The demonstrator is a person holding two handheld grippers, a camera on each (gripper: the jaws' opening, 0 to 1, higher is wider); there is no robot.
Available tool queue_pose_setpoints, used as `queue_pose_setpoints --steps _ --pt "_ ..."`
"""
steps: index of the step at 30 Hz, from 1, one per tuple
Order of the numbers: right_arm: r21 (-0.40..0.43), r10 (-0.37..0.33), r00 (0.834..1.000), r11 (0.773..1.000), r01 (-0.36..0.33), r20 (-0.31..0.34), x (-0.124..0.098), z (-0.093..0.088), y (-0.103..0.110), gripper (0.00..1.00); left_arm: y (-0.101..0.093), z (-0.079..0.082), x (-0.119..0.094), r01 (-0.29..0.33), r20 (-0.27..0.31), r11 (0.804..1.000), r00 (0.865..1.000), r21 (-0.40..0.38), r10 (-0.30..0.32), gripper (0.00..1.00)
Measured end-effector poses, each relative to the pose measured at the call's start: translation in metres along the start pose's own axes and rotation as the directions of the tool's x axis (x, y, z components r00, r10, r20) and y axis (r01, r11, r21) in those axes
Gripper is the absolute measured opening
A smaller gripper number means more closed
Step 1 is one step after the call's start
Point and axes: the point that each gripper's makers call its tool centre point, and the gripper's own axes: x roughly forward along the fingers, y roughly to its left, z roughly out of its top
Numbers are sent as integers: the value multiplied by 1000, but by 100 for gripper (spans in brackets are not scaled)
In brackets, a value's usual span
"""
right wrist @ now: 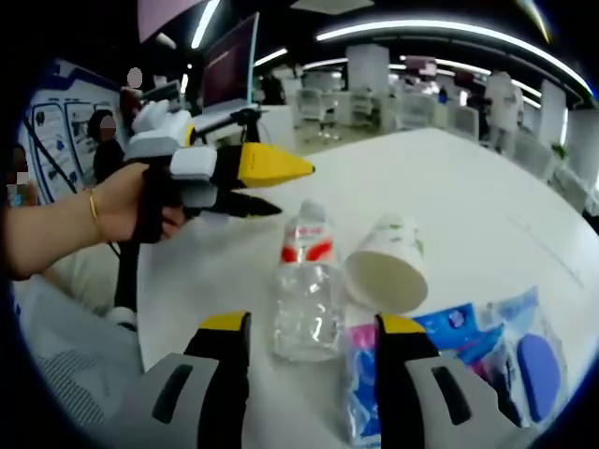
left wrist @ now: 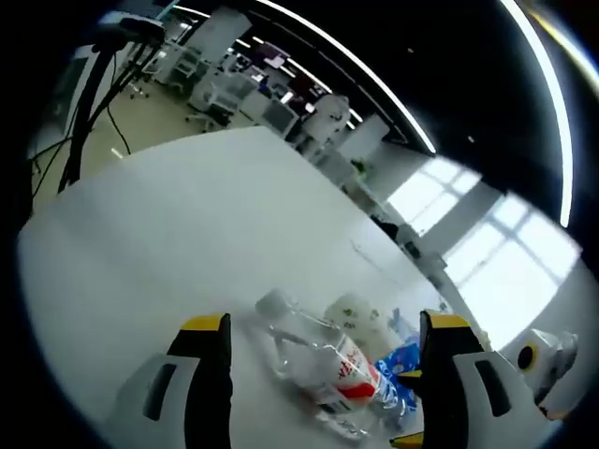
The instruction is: Arrange the tabletop items into an orderly group along one side of the table until the central work area is clear of visible clutter.
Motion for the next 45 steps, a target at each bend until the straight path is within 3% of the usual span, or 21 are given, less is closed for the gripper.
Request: queue_pose_setpoints --steps 8,21,24,25,33,34,35,37,45 --pt "8 -25 1000 1000 25 3 13 1 -6 48 8 -6 14 -6 -39 1000 999 -18 5 76" --pt "-7 18 1000 1000 -18 -24 23 1 -1 43 9 -5 31 20 -43 996 999 -87 -24 58" --pt "13 59 998 998 -59 -29 24 0 7 36 20 -3 34 -25 -53 990 998 -138 18 46" --pt "-4 40 999 999 -40 -31 25 -1 6 36 22 -3 35 -31 -66 987 998 -155 21 44" --pt "4 45 999 999 -45 -31 25 -1 5 35 34 -5 34 -86 -116 983 991 -163 67 30" --pt "-7 44 999 999 -44 -30 25 -1 5 35 39 -11 32 -128 -163 973 982 -194 97 27" --pt "-17 43 999 999 -43 -27 25 -1 6 35 34 -5 34 -111 -132 962 988 -249 80 25" --pt "-35 38 999 999 -39 -27 25 -1 7 35 39 -5 33 -130 -147 944 985 -302 89 23" --pt "-28 37 999 999 -37 -22 26 -1 6 35 38 -5 35 -152 -190 951 976 -268 102 22"
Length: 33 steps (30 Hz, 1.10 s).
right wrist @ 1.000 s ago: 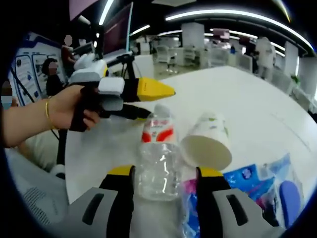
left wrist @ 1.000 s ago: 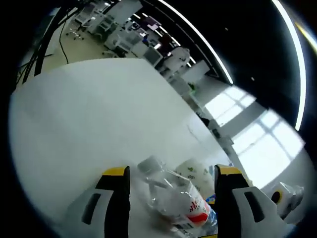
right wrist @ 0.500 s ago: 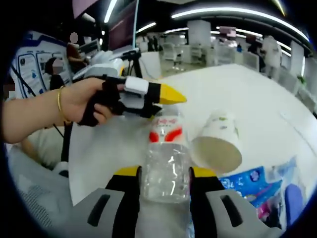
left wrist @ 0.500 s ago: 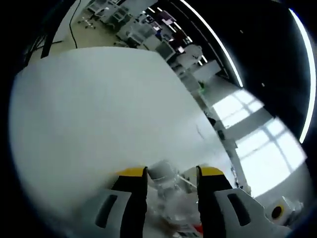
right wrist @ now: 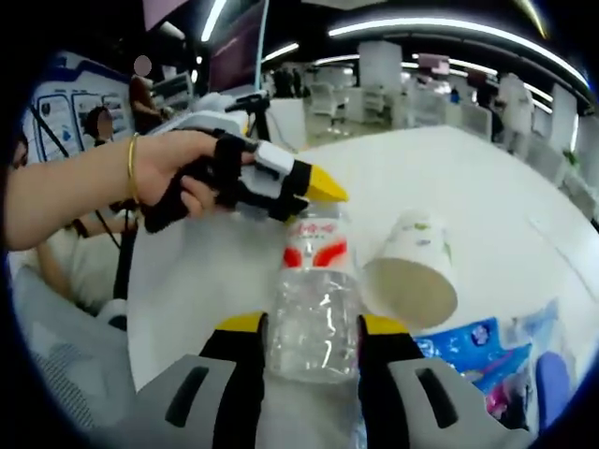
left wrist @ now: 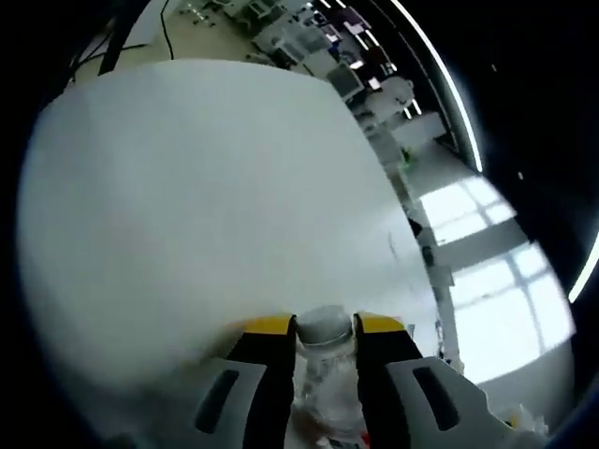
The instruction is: Arrange the tabletop items into an orderly group along one side of the table until the central work area is clear of visible clutter.
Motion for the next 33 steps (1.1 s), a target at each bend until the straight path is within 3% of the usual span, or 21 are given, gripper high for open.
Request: queue_pose_setpoints --steps 11,17,20,23,27,28,31,33 --pt "5 -7 1000 1000 7 4 -1 0 3 35 -19 4 -10 14 17 994 1000 113 -16 21" --pt "-7 -27 1000 1000 27 6 -3 0 5 35 -43 7 -22 42 32 970 998 241 -51 21" --pt "-3 -34 999 999 34 10 -5 0 6 35 -54 8 -28 46 35 945 998 322 -61 21" --pt "12 -45 999 999 45 18 -5 1 8 35 -70 8 -36 49 49 908 996 416 -76 21" --pt "18 -57 998 998 56 31 -6 1 12 35 -81 5 -44 18 57 878 997 479 -52 21" --pt "20 -62 997 998 61 34 -5 1 13 35 -86 5 -46 18 61 852 996 523 -58 21" --pt "24 -83 995 996 82 47 -5 2 13 35 -95 2 -51 12 64 814 996 580 -60 21" --pt "26 -104 993 994 102 59 -5 2 13 35 -105 -1 -55 18 66 776 995 630 -77 21"
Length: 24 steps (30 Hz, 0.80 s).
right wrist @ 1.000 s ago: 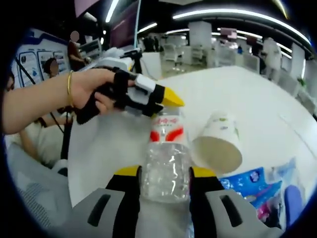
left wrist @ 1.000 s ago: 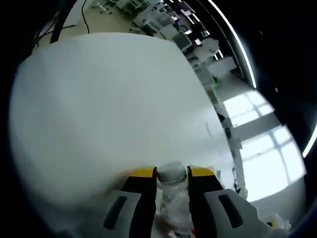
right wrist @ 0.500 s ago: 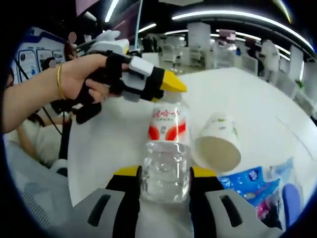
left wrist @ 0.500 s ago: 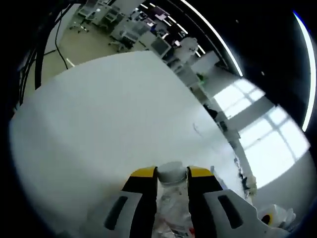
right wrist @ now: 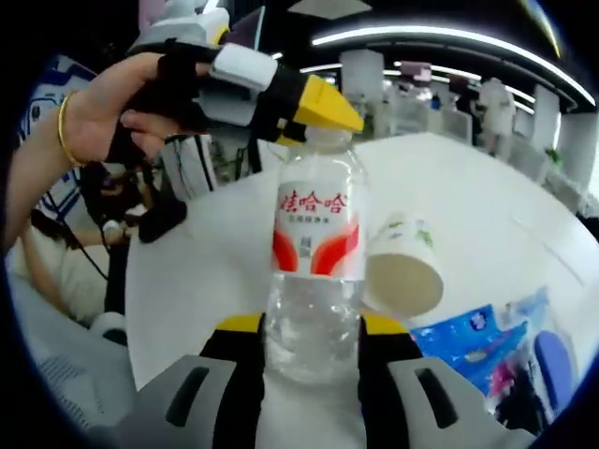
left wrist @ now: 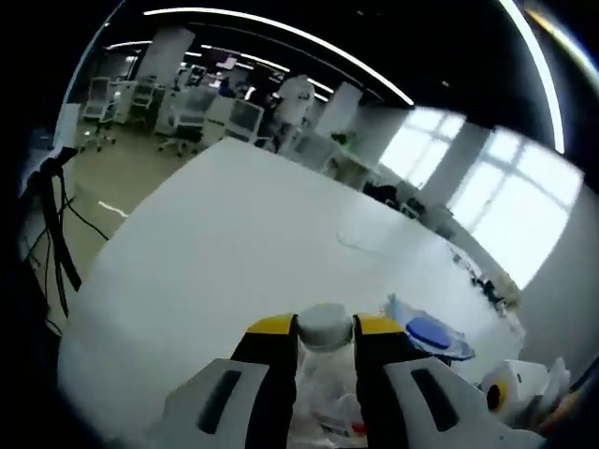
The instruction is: Arrange the tabletop items into an orderly group along one side of the table until the central work area is clear of visible clutter.
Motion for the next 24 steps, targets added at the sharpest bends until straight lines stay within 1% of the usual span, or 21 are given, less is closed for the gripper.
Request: queue_pose_setpoints --steps 1,3,4,5,8,9,10,11,13,14,15,17,18,19,20,21,24 --pt "3 -11 1000 1000 11 3 0 0 0 35 -7 0 -3 9 3 999 1000 44 -9 21" --pt "8 -26 1000 1000 26 10 -1 -1 0 35 -15 1 -6 12 6 995 1000 98 -13 21" --pt "15 -27 1000 1000 26 11 -2 -1 0 34 -21 1 -8 18 5 989 1000 146 -19 21" --pt "31 -22 1000 999 22 17 -2 -1 1 34 -24 1 -8 18 8 986 1000 163 -19 21" --pt "56 -28 999 998 26 20 -2 -2 1 34 -36 2 -11 43 4 967 999 250 -46 21" --pt "64 -30 999 998 29 20 -2 -2 1 34 -40 1 -11 53 2 957 998 284 -56 21" --pt "70 -36 999 997 34 20 -2 -3 1 34 -44 1 -12 62 -1 953 998 297 -65 21" --pt "68 -39 999 997 38 18 -2 -3 1 34 -49 0 -13 78 -9 942 997 326 -79 21" --pt "62 -48 999 997 47 10 -3 -4 0 34 -58 -3 -15 119 -25 925 993 360 -118 20" --pt "50 -52 999 997 51 9 -4 -5 1 35 -62 -5 -17 126 -27 918 992 377 -125 20" --pt "44 -55 998 998 54 9 -5 -5 1 35 -67 -6 -18 146 -32 903 989 404 -146 20" --pt "48 -57 998 997 57 5 -6 -7 1 35 -72 -8 -20 174 -36 897 984 406 -174 20" --pt "52 -56 998 997 55 3 -6 -8 1 35 -78 -9 -22 205 -38 891 977 406 -208 20" --pt "61 -55 998 997 55 1 -7 -9 1 35 -77 -10 -23 200 -41 882 978 428 -202 20" --pt "61 -55 998 997 55 0 -7 -9 1 35 -79 -11 -24 204 -45 867 977 455 -206 20" --pt "60 -60 998 996 60 -3 -8 -10 1 35 -83 -14 -26 221 -56 848 974 482 -222 20" --pt "65 -81 997 995 81 -3 -9 -12 2 35 -87 -18 -30 235 -63 839 970 491 -235 20"
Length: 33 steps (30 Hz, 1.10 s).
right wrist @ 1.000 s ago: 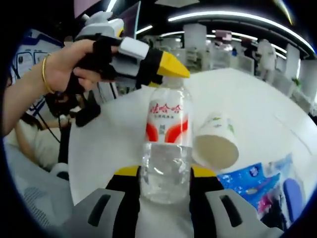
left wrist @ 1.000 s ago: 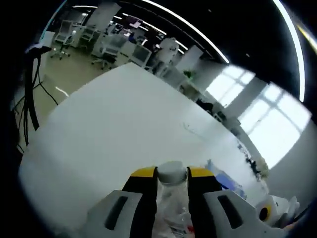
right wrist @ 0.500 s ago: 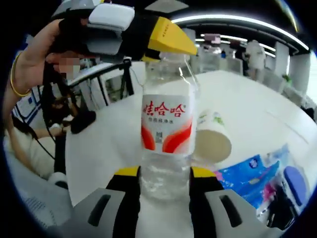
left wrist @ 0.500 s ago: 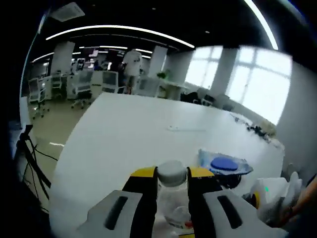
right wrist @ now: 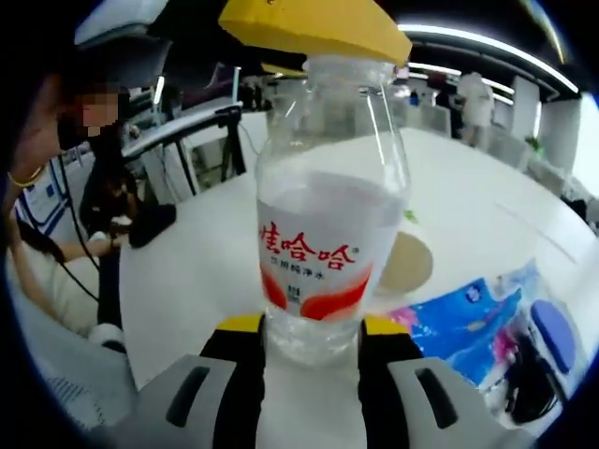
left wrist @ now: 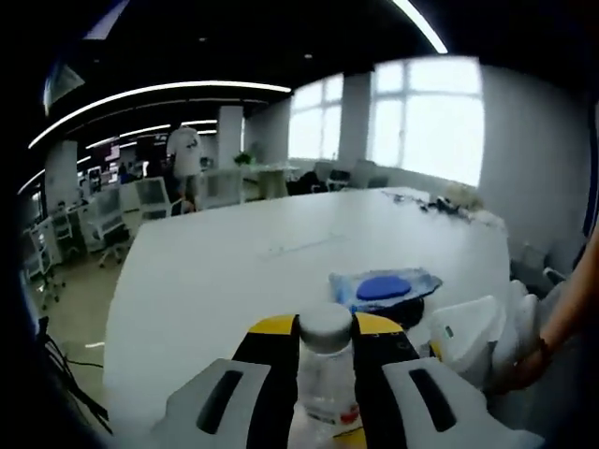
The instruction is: Arrange the tabletop items into an orderly group along one side of the table until the central work area is clear of visible clutter.
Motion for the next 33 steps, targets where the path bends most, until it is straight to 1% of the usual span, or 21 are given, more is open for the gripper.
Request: queue_pose_setpoints --steps 2,8,10,12,15,18,21,24,26,27,28,29,30,31,32,33 --pt "-9 -26 1000 1000 26 6 0 -2 0 35 -3 -1 -2 4 -4 1000 1000 20 -4 20" --pt "-12 -66 998 998 66 23 -1 -6 2 35 -16 -5 -11 36 -9 996 999 78 -35 20" --pt "-14 -76 997 997 76 28 -2 -6 2 34 -17 -6 -13 38 -7 995 999 92 -37 20" --pt "-8 -80 997 997 80 24 -1 -7 2 34 -18 -7 -15 47 -8 994 999 96 -46 20" --pt "28 -82 997 996 81 15 0 -10 3 34 -20 -10 -21 60 -12 992 998 112 -59 20" --pt "65 -71 997 996 69 25 1 -11 5 34 -21 -11 -22 67 -1 991 998 117 -67 20" --pt "67 -70 997 996 67 42 0 -12 5 34 -21 -10 -21 65 2 991 998 120 -66 20" --pt "66 -53 997 997 50 53 -1 -11 7 37 -21 -10 -20 45 15 992 999 119 -47 21" --pt "66 -50 997 997 46 66 -3 -10 7 39 -19 -10 -19 25 34 995 999 96 -28 23" --pt "53 -45 996 998 41 83 -4 -7 7 42 -18 -9 -20 16 51 995 998 96 -21 27" --pt "44 -38 995 998 34 88 -4 -7 8 45 -15 -4 -20 -14 87 996 996 89 6 29" --pt "25 -10 993 1000 7 121 -4 0 11 48 -14 1 -21 -30 130 997 991 75 20 31" --pt "18 -10 991 1000 7 137 -5 3 10 51 -15 3 -21 -34 147 998 989 62 24 34" --pt "11 -20 989 1000 18 144 -7 5 8 53 -14 2 -22 -41 144 998 989 45 34 36" --pt "8 -16 988 1000 15 155 -9 7 7 54 -13 1 -21 -50 141 998 989 37 45 39" --pt "16 5 984 1000 -8 178 -10 12 9 57 -11 0 -21 -65 141 997 988 35 59 44"
